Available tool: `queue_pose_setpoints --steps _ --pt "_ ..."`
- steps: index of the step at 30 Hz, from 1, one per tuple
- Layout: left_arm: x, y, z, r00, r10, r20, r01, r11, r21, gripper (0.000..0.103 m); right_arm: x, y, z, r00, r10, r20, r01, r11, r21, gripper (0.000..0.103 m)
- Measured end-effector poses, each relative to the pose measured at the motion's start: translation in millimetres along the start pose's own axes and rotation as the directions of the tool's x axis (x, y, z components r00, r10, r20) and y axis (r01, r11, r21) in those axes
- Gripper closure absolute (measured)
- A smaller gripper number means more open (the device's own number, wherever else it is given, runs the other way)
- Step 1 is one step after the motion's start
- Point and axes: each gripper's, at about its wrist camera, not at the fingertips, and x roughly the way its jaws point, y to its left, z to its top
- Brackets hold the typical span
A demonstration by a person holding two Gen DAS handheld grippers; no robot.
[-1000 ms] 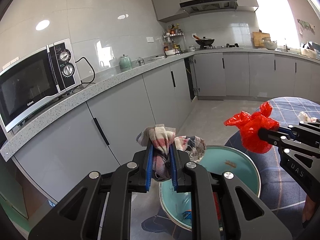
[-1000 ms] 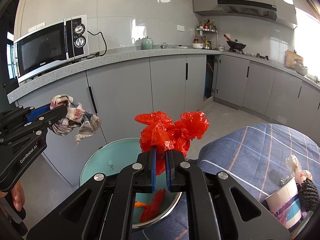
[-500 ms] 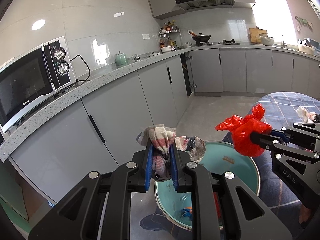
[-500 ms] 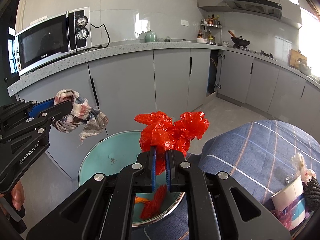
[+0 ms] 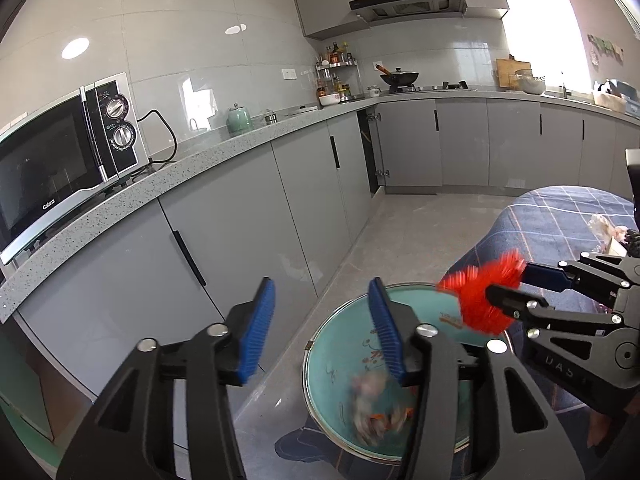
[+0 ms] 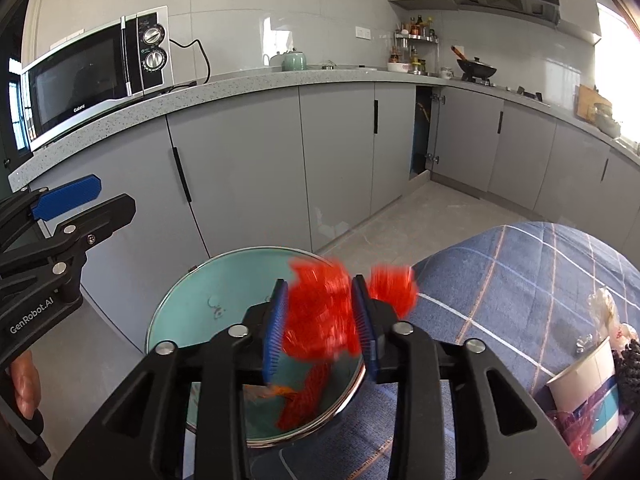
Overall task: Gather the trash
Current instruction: 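Open both tools over the teal bin to drop the rag and red bag, then move both open tools back toward the trash pile on the table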
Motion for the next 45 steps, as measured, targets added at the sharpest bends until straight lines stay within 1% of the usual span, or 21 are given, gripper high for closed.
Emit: queue_pose_setpoints --steps 3,5,6,17,24,26,29,35,38,41,42,45 --pt "-0.1 1.1 -0.4 1.0 0.01 -0.002 -0.01 1.0 -0.006 0.05 -1.5 0.3 -0.9 1.0 0.009 0.0 -0.009 1.0 0.002 0.069" --pt "0.1 3.3 -0.7 1.0 0.015 -0.003 -0.015 1.0 -0.013 0.047 -3.4 0.6 -1.1 1.0 0.009 0.006 -0.009 1.0 0.002 0.068" --pt "0.1 3.7 -0.7 1.0 0.019 -0.001 -0.019 1.0 -0.013 0.046 -4.1 0.3 -1.2 1.0 0.008 0.007 -0.008 1.0 0.003 0.068" --pt "-4.4 2.0 -0.8 1.0 0.011 0.004 -0.011 1.0 -0.013 0.042 -13.7 -1.2 -0.5 0.999 -0.034 0.012 0.034 0.999 0.021 0.063" --pt "-15.3 -5.5 1.6 1.0 -0.01 0.024 0.01 1.0 0.0 0.041 -38.3 -12.0 -1.7 0.997 -0.071 0.026 0.07 0.996 0.053 0.061" --pt "-19.9 -12.7 2.1 0.999 -0.021 0.03 0.021 1.0 0.012 0.038 -50.5 -18.6 -3.2 0.996 -0.087 0.034 0.085 0.994 0.065 0.061" --pt "-27.8 -27.3 0.8 0.998 -0.046 0.038 0.045 0.998 0.036 0.037 -71.3 -30.7 -7.5 0.991 -0.12 0.051 0.115 0.99 0.084 0.059" --pt "-48.3 -70.3 -6.5 0.991 -0.13 0.045 0.124 0.986 0.108 0.036 -118.8 -58.7 -24.0 0.981 -0.176 0.075 0.167 0.979 0.119 0.055" --pt "-61.3 -98.4 -13.0 0.982 -0.184 0.044 0.175 0.972 0.157 0.034 -149.0 -76.1 -38.3 0.971 -0.221 0.088 0.207 0.968 0.139 0.052" --pt "-73.8 -123.1 -20.1 0.972 -0.23 0.043 0.217 0.955 0.203 0.032 -170.4 -90.9 -52.2 0.961 -0.263 0.091 0.246 0.956 0.159 0.052" --pt "-78.0 -132.1 -22.5 0.968 -0.247 0.041 0.233 0.947 0.22 0.032 -179.3 -97.7 -59.5 0.954 -0.287 0.088 0.27 0.948 0.166 0.052" --pt "-85.6 -151.3 -27.2 0.958 -0.285 0.028 0.27 0.931 0.244 0.032 -195.2 -112.4 -76.2 0.943 -0.325 0.073 0.306 0.933 0.19 0.05"
